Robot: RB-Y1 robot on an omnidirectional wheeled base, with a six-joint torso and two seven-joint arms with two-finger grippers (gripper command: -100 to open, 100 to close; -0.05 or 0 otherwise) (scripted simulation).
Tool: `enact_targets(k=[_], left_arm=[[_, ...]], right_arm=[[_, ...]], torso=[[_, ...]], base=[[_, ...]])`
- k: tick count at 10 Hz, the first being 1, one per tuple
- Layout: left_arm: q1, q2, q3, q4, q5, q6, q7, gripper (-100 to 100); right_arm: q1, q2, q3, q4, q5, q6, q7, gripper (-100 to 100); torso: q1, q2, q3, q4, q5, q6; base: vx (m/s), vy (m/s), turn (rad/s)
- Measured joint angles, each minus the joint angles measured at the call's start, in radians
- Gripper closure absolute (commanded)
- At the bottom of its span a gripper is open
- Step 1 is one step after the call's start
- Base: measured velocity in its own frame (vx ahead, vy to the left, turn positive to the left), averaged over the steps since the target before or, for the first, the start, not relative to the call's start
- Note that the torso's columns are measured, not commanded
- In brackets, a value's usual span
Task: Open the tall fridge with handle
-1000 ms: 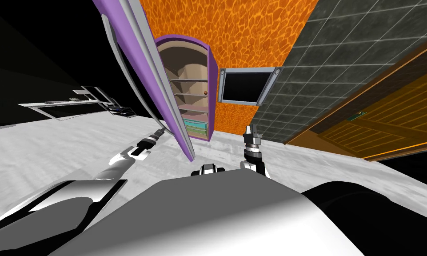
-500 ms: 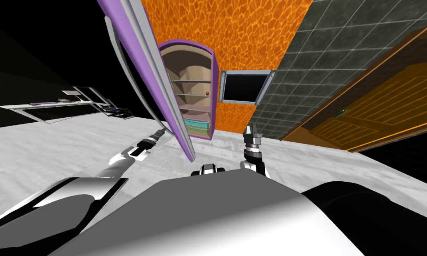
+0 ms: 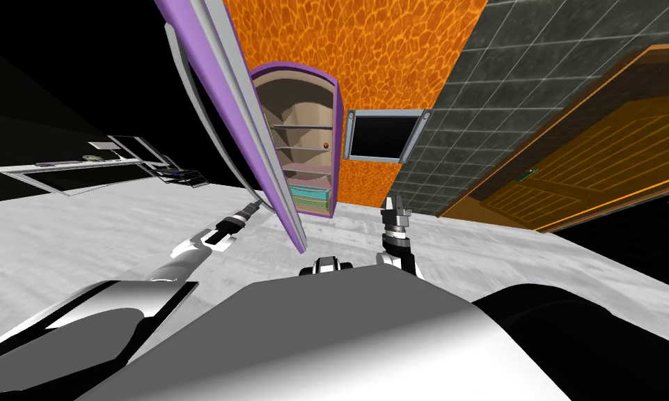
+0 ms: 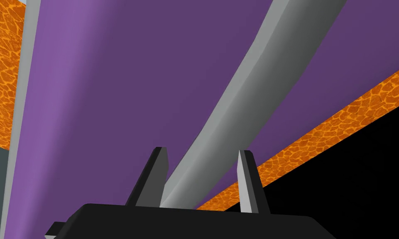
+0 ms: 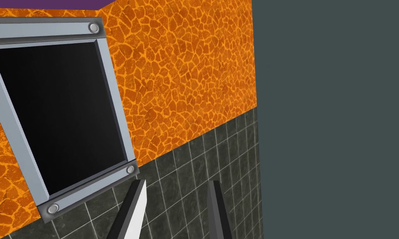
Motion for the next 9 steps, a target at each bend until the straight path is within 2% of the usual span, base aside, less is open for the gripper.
enact_targets(k=[3,4,9], left_arm=[[0.019,0.011,-0.010,-0.041,0.006,-0.003,0.010,100],[0.018,0.012,-0.011,-0.042,0.006,-0.005,0.011,100],[0.041,0.032,-0.056,-0.065,-0.004,-0.085,0.041,100]], right_arm=[[0.000,0.000,0.000,0.000,0.000,0.000,0.000,0],[0.000,0.000,0.000,0.000,0.000,0.000,0.000,0],[0.000,0.000,0.000,0.000,0.000,0.000,0.000,0]], torso=[[0.002,0.007,0.004,-0.001,0.002,-0.001],[-0.008,0.006,0.004,-0.005,0.003,-0.003],[-0.002,0.001,0.000,-0.004,0.002,0.001]], base=[[-0.108,0.213,-0.077],[-0.054,0.208,0.025],[-0.002,0.225,0.005]])
